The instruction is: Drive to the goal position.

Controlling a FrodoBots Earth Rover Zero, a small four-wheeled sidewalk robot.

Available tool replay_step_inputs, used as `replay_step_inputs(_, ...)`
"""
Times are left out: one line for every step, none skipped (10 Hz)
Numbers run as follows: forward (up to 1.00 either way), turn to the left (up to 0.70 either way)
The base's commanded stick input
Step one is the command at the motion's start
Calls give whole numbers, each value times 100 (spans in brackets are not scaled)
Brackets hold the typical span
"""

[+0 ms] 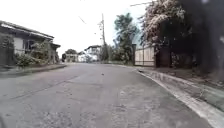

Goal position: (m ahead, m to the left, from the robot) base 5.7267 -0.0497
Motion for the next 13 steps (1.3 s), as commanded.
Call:
replay_step_inputs(100,2)
replay_step_inputs(100,-3)
replay_step_inputs(100,-32)
replay_step_inputs(100,-40)
replay_step_inputs(100,-38)
replay_step_inputs(100,-13)
replay_step_inputs(100,4)
replay_step_inputs(100,0)
replay_step_inputs(100,4)
replay_step_inputs(100,0)
replay_step_inputs(100,0)
replay_step_inputs(100,0)
replay_step_inputs(100,1)
